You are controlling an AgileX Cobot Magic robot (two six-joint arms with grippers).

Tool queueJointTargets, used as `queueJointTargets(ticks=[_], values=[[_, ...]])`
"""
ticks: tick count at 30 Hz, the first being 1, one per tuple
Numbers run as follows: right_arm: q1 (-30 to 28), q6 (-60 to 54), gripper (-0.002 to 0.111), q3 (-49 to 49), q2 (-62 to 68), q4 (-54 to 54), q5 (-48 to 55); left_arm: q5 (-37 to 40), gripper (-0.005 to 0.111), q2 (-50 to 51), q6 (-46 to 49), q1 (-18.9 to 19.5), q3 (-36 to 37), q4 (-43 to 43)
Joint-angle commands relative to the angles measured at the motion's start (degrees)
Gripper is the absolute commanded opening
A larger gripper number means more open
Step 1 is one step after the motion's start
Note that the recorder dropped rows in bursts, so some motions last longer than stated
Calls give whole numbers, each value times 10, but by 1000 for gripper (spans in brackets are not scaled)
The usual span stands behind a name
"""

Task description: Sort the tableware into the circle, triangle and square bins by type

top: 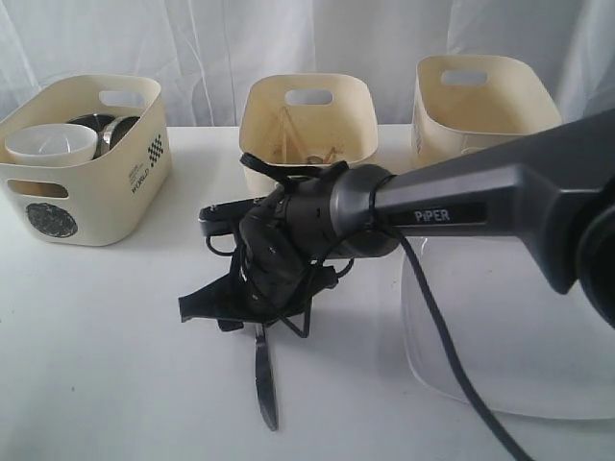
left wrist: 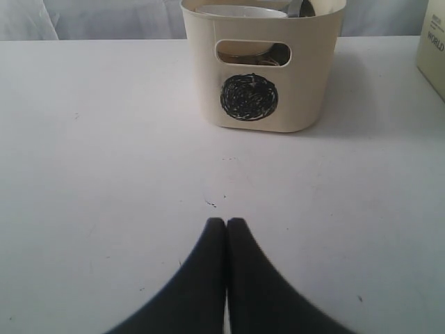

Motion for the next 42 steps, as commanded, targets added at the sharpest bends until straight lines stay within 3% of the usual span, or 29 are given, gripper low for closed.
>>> queueJointTargets(ticks=[1, 11, 16, 22, 25, 27, 33, 38, 42], values=[[-2, 7, 48, -11, 22, 0, 23, 2, 0, -3, -2, 0, 2, -2], [-5, 71, 0, 10, 35, 12, 39, 2, 0, -3, -2, 0, 2, -2], [-7, 89, 0, 84, -22, 24, -48, 2, 0, -3, -2, 0, 2, -2], [-8, 92, 0, 241, -161, 58, -238, 2, 0, -3, -2, 0, 2, -2], [-28, 92, 0, 319, -257, 58, -351, 2, 0, -3, -2, 0, 2, -2], [-44, 92, 0, 334, -297, 58, -372, 2, 0, -3, -2, 0, 2, -2], [-84, 92, 0, 335, -373, 49, -350, 2, 0, -3, -2, 0, 2, -2], [-65, 34, 1, 320, -352, 44, -203, 2, 0, -3, -2, 0, 2, -2], [-31, 27, 23, 240, -280, 37, -95, 2, 0, -3, -2, 0, 2, -2]])
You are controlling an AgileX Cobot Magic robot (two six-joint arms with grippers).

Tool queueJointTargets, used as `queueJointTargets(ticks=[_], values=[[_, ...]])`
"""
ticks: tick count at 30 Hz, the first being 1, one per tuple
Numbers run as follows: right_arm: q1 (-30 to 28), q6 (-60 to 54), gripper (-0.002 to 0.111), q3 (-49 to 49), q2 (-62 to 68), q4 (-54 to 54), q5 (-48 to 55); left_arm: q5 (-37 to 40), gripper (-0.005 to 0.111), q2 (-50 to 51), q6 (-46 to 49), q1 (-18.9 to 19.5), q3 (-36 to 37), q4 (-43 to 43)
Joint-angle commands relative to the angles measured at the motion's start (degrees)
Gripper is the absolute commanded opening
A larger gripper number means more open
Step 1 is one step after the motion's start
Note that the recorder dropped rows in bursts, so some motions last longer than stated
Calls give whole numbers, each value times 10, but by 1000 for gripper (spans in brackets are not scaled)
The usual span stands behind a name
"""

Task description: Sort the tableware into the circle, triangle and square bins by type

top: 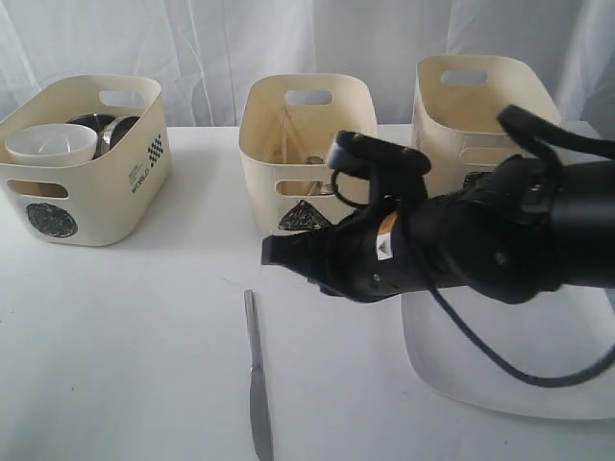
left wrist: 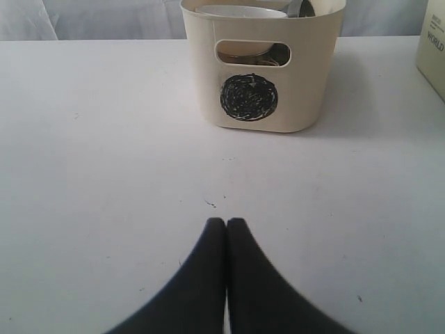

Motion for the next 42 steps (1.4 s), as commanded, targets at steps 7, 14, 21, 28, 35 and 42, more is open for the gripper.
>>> queueJointTargets(ticks=[7, 14, 21, 28, 35, 42], values=[[75, -9, 47, -208, 182, -21, 159, 2, 0, -3, -2, 0, 2, -2], [81, 61, 47, -287, 275, -117, 235, 2, 0, -3, -2, 0, 2, -2], [81, 68, 47, -290, 290, -127, 215, 2, 0, -3, -2, 0, 2, -2], [81, 68, 46, -296, 303, -127, 206, 2, 0, -3, -2, 0, 2, -2], [81, 68, 46, -317, 325, -125, 204, 2, 0, -3, -2, 0, 2, -2], [81, 70, 46, -322, 344, -121, 209, 2, 0, -3, -2, 0, 2, -2]])
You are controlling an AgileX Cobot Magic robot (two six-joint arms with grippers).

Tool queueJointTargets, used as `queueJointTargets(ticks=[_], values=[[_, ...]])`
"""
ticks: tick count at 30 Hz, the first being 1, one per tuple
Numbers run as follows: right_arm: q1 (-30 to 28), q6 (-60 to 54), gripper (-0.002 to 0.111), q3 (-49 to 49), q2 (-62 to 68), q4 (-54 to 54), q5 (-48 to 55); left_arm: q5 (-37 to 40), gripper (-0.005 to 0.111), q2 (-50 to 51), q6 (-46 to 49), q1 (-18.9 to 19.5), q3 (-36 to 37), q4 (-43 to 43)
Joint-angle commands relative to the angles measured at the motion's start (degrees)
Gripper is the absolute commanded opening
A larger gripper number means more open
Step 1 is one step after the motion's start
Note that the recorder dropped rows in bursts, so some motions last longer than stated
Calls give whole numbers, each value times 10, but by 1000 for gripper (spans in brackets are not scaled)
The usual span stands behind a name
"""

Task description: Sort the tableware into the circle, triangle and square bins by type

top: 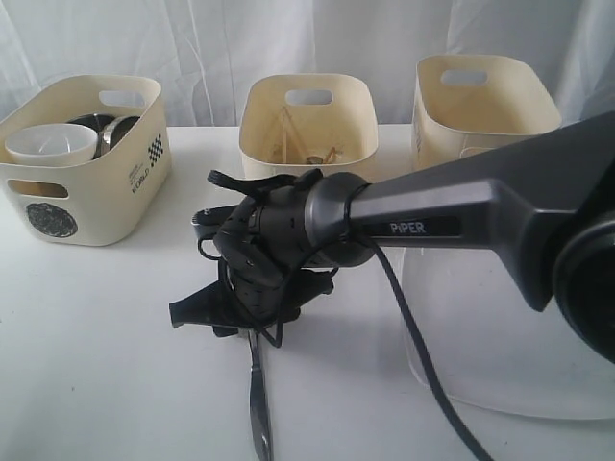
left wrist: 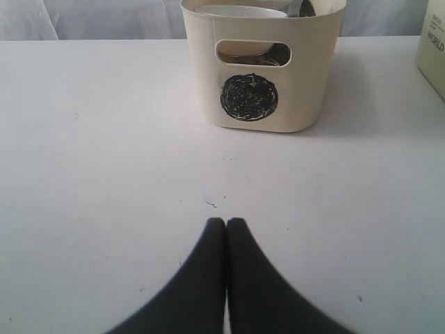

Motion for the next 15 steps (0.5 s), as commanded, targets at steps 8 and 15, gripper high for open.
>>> queueJointTargets(ticks=[8, 15], values=[[2, 7, 10, -3, 21, 4, 25, 2, 0, -3, -2, 0, 2, -2], [2, 17, 0, 20, 5, 10, 4, 2, 0, -3, -2, 0, 2, -2]])
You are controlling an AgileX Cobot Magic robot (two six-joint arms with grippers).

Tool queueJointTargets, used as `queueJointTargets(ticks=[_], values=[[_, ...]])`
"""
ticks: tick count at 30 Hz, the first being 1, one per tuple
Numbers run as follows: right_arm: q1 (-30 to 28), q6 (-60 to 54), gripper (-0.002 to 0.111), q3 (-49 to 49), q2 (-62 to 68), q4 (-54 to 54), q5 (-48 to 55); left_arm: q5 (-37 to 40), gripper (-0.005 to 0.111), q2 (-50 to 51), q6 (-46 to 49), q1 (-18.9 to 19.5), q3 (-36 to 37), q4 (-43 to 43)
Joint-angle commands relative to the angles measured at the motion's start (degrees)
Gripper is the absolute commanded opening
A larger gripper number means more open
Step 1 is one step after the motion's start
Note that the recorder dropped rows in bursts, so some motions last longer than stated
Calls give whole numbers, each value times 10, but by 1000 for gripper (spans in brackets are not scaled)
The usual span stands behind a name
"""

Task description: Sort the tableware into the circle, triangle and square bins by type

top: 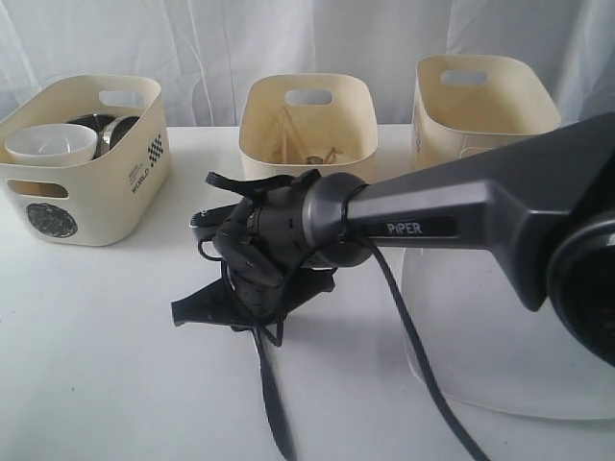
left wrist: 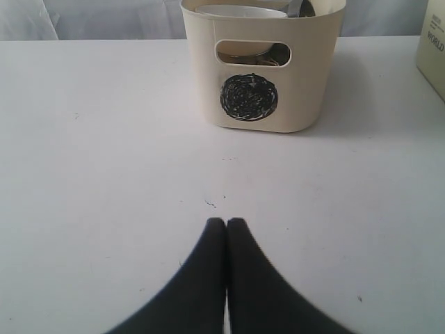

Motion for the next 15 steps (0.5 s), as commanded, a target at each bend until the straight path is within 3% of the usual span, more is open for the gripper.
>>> queueJointTargets(ticks=[1, 15], values=[[0, 6, 0, 31, -8, 21, -16, 2, 0, -3, -2, 0, 2, -2], [-16, 27, 0, 168, -143, 52, -216, 2, 0, -3, -2, 0, 2, -2]])
